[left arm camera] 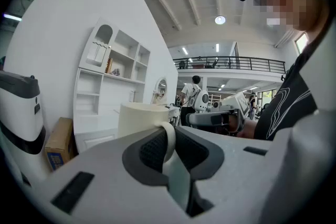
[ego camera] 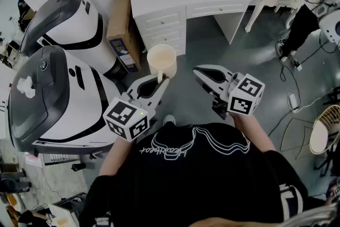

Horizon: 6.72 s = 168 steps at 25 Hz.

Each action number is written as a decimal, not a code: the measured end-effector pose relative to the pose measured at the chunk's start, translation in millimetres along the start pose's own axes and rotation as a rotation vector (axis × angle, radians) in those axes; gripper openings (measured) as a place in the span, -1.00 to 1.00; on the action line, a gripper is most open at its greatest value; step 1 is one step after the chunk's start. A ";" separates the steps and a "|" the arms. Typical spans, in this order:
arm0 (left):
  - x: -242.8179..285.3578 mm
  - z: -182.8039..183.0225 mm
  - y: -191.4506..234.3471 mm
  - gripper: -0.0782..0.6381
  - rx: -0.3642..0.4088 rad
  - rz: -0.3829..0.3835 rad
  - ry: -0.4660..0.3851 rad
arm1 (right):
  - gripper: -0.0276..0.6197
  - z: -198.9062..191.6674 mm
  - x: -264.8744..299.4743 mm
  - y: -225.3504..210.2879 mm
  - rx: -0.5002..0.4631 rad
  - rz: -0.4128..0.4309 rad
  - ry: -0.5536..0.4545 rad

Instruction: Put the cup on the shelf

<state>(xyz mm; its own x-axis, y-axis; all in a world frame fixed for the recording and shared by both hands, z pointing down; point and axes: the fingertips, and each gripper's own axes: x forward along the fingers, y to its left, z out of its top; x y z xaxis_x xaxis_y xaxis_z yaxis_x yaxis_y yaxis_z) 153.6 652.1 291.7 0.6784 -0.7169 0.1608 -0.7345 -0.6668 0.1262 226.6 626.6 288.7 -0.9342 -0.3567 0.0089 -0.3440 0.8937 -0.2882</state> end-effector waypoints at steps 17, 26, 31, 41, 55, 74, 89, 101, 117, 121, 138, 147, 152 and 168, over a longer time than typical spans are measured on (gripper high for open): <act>15.5 -14.5 27.8 -0.67 -0.050 0.012 -0.003 | -0.90 -22.5 15.2 -29.2 0.017 -0.021 0.050; 38.6 -19.5 81.6 -0.67 -0.096 -0.003 -0.005 | -0.90 -32.2 57.4 -72.8 0.034 -0.040 0.109; 60.9 -15.4 130.8 -0.67 -0.123 -0.001 0.011 | -0.90 -22.8 95.0 -112.7 0.060 -0.045 0.127; 120.0 12.3 287.8 -0.67 -0.151 0.003 0.047 | -0.90 11.4 220.3 -222.0 0.114 -0.052 0.159; 192.7 44.7 438.6 -0.67 -0.131 -0.041 0.061 | -0.90 50.4 330.1 -338.4 0.127 -0.109 0.141; 267.4 57.7 522.9 -0.67 -0.150 0.001 0.074 | -0.90 71.1 383.4 -440.2 0.148 -0.066 0.152; 378.9 77.0 615.6 -0.67 -0.172 0.051 0.095 | -0.90 103.6 430.1 -574.2 0.180 -0.028 0.177; 441.0 76.5 680.9 -0.67 -0.155 0.138 0.066 | -0.90 108.0 451.7 -643.6 0.202 -0.003 0.190; 483.3 48.7 754.3 -0.67 -0.176 0.150 0.098 | -0.90 86.2 466.5 -682.3 0.263 -0.086 0.220; 492.4 37.5 766.4 -0.67 -0.194 0.141 0.112 | -0.90 87.0 471.9 -687.8 0.266 -0.105 0.214; 529.1 -9.6 808.6 -0.67 -0.147 0.139 0.121 | -0.90 65.2 464.2 -699.4 0.304 -0.187 0.252; 537.4 -21.8 824.3 -0.67 -0.133 0.124 0.108 | -0.90 46.2 462.2 -702.3 0.331 -0.204 0.280; 544.2 -24.0 828.4 -0.67 -0.140 0.116 0.103 | -0.90 46.0 462.3 -705.0 0.337 -0.212 0.285; 552.6 -41.6 838.3 -0.67 -0.134 0.112 0.166 | -0.89 38.1 465.1 -698.9 0.356 -0.220 0.292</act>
<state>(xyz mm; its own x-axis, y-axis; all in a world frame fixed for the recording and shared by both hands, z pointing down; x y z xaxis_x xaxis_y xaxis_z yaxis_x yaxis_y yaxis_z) -88.0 -294.5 527.1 0.5889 -0.7340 0.3383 -0.8080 -0.5445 0.2252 36.1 -174.3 457.7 -0.8483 -0.3898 0.3584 -0.5294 0.6392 -0.5578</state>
